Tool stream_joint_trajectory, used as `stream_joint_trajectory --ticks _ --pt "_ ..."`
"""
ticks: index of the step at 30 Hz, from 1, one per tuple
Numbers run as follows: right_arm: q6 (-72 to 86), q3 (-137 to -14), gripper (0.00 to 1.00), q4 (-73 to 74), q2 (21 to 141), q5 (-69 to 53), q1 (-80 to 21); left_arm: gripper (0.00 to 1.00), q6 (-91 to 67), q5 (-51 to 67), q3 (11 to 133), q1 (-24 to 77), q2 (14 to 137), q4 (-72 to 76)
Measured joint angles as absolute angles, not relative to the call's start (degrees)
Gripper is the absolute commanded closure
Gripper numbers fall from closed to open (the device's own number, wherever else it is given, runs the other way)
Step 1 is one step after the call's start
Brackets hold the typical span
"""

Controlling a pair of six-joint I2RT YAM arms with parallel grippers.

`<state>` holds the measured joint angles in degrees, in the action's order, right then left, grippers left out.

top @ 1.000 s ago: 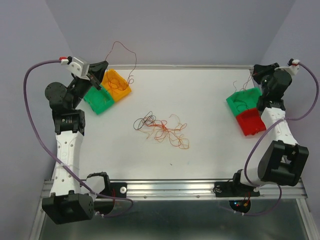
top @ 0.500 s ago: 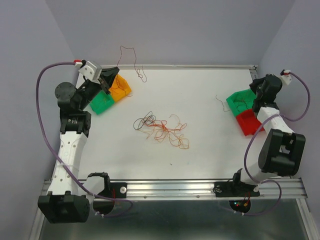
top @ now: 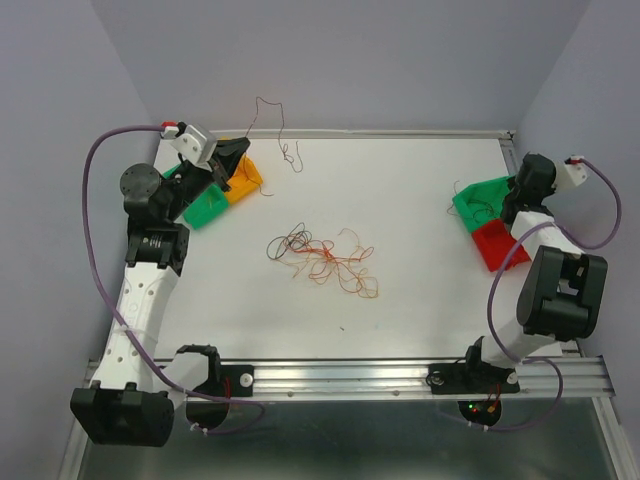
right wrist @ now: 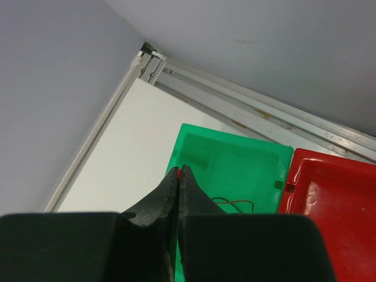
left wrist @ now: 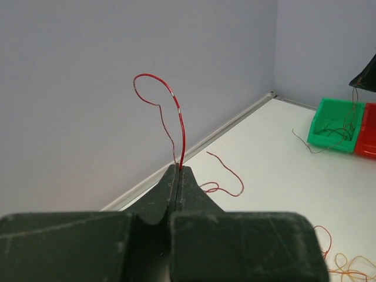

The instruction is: Untangle the cables

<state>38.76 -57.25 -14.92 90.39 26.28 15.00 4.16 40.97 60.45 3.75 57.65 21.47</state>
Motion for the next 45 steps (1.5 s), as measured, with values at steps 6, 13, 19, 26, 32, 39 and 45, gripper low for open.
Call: stream_joint_trajectory --ticks 6,13,19,26,32,39,45 --pt "39.51 -57.28 0.99 -13.91 88.12 26.65 14.98 1.00 4.80 40.14 60.45 4.82 58.08 21.06" --pt "39.46 -60.47 0.99 -13.28 82.37 15.90 14.96 1.00 5.48 38.94 60.45 5.54 58.35 20.27" --pt "39.35 -63.51 0.99 -12.73 79.42 12.34 14.92 1.00 5.74 38.54 60.45 6.07 58.52 20.10" --pt "38.26 -67.57 0.99 -11.14 79.31 14.24 14.92 1.00 6.26 38.15 60.45 6.81 59.24 19.66" --pt "36.56 -68.40 0.99 -9.34 79.31 17.39 14.92 1.00 6.72 37.54 60.45 7.40 59.24 19.42" --pt "34.87 -67.16 0.99 -8.84 78.61 19.64 14.92 1.00 7.14 37.23 60.45 8.16 59.29 19.38" --pt "33.82 -66.57 0.99 -8.45 78.87 21.89 14.92 1.00 7.46 37.19 60.45 8.32 59.31 18.96"
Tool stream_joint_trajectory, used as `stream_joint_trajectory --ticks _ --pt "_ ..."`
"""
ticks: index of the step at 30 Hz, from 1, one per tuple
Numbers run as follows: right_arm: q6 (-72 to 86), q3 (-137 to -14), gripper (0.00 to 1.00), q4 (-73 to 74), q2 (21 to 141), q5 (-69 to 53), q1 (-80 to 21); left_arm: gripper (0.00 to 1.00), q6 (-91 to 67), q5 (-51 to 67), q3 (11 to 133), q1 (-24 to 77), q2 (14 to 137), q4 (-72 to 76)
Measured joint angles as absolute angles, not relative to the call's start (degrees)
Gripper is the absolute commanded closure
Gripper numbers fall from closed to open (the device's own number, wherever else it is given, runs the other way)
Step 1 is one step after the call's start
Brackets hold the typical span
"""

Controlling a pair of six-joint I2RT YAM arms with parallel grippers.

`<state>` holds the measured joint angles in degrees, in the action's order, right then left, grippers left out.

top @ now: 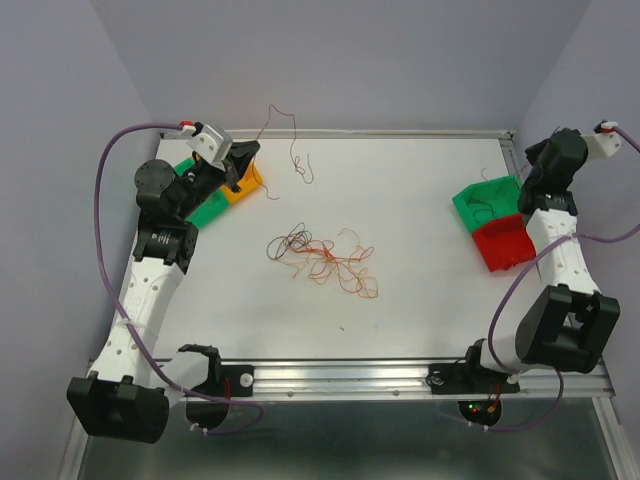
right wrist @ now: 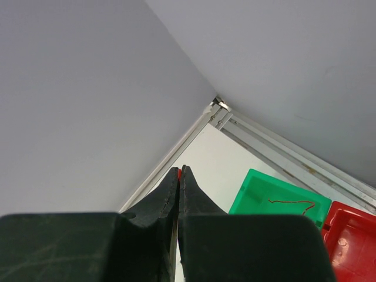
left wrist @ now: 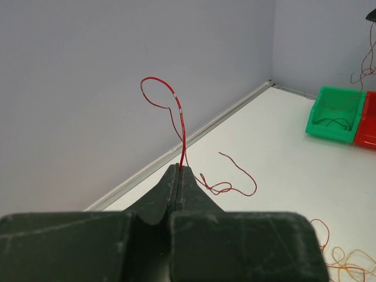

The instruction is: Untangle the cables

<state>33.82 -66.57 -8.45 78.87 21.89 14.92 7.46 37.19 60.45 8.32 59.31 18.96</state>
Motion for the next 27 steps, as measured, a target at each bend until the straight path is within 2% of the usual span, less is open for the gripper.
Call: stream_joint_trajectory --ticks 20,27 --pt "32.47 -64.77 0.99 -7.86 89.32 24.16 12.23 1.00 8.51 36.34 60.45 9.78 59.59 18.87" --pt "32.56 -64.77 0.99 -8.08 95.15 28.71 11.57 1.00 8.95 36.10 60.42 10.13 59.61 18.74"
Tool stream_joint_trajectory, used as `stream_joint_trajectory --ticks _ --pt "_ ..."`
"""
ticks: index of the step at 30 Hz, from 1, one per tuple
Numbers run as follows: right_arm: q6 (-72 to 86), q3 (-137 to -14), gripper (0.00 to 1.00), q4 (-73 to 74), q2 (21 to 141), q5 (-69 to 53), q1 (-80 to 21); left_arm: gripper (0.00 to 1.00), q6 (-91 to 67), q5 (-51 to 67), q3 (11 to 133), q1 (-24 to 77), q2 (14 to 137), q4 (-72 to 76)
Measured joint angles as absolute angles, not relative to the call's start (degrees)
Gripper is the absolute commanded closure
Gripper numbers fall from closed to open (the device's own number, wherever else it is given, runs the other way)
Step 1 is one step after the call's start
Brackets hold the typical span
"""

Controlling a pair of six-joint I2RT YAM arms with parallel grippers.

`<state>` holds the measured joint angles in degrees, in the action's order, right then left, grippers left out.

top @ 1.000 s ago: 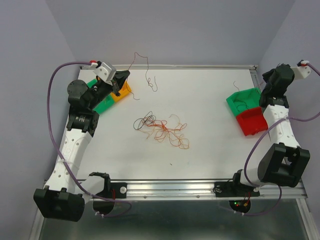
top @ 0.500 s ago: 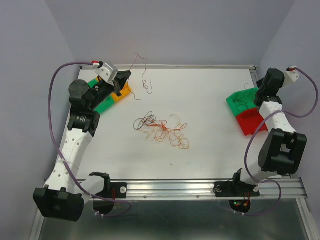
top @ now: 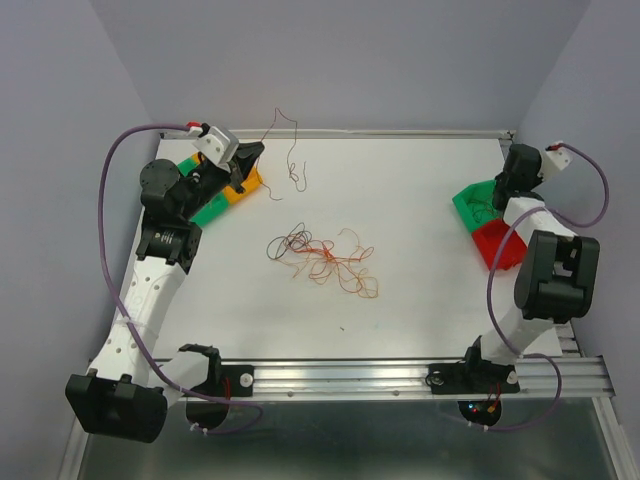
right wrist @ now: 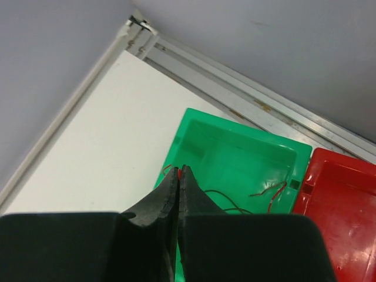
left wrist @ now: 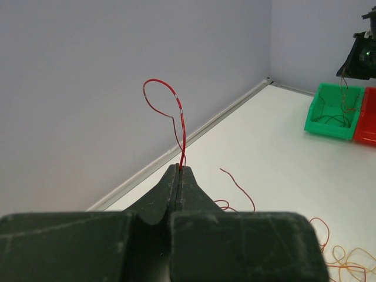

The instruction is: Untangle the cables

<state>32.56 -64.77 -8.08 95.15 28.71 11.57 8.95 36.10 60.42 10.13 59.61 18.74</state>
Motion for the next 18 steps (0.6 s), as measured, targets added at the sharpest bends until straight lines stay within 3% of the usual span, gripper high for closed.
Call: stream_joint_trajectory --ticks 8,18 --pt "33.50 -65.32 0.98 -7.86 104.33 31.75 11.53 1.00 9.10 36.12 60.34 10.52 59.90 18.35" --pt "35.70 -67.42 0.86 -5.48 108.71 34.26 9.96 1.00 9.52 35.70 60.34 11.20 59.92 17.93"
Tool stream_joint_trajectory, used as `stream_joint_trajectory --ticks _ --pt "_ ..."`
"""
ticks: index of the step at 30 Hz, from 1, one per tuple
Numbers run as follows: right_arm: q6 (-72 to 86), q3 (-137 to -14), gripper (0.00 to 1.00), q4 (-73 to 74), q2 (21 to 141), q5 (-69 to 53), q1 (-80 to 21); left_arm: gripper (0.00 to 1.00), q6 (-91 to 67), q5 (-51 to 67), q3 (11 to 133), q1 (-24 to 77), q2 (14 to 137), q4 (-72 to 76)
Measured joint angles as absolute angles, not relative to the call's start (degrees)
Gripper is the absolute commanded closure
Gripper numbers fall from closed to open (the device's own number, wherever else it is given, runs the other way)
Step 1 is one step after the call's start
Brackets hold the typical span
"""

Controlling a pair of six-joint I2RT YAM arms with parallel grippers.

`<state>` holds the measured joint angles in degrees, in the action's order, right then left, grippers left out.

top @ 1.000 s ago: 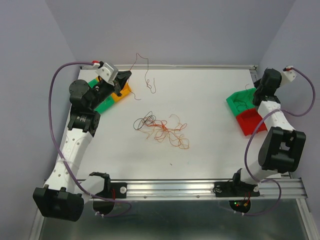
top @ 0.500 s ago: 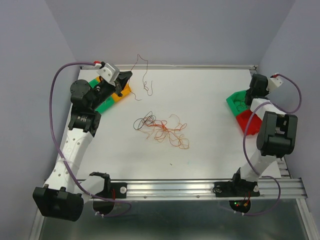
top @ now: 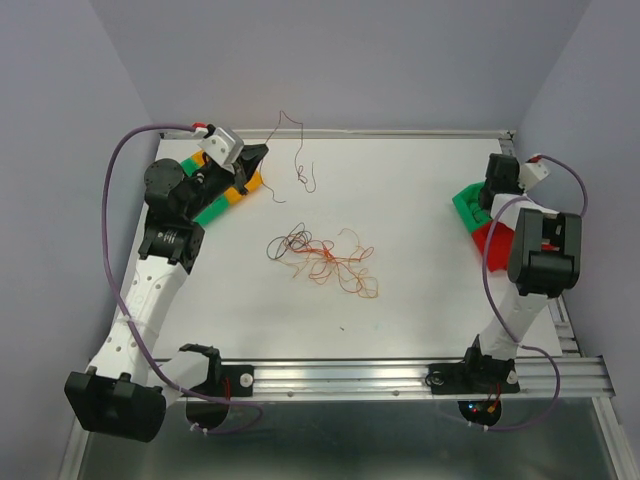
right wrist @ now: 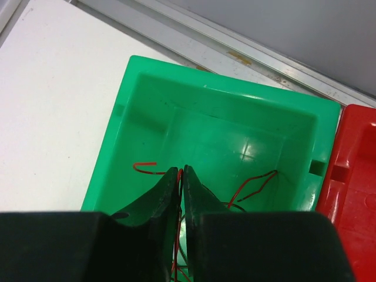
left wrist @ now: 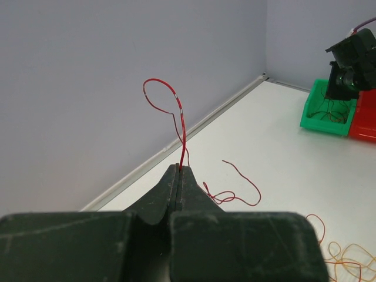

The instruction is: Untangle the cables

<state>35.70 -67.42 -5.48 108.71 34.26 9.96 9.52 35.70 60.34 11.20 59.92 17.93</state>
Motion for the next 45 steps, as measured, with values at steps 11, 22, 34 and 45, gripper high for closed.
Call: stream_joint_trajectory --ticks 11,22,34,45 --pt "34.04 -67.46 0.52 -4.34 102.10 39.00 7.77 1.00 10.20 35.27 60.34 12.19 60.97 17.52" --pt "31.66 -67.44 0.51 -4.08 95.70 41.19 7.44 1.00 10.74 34.22 60.34 13.41 61.76 16.80" --pt "24.69 -57.78 0.03 -16.84 81.54 -5.19 2.28 1.00 12.25 38.28 60.36 15.84 64.58 15.03" --pt "26.00 -57.17 0.00 -35.99 83.05 -38.02 -10.13 1.00 15.31 41.23 60.36 21.87 66.78 10.52"
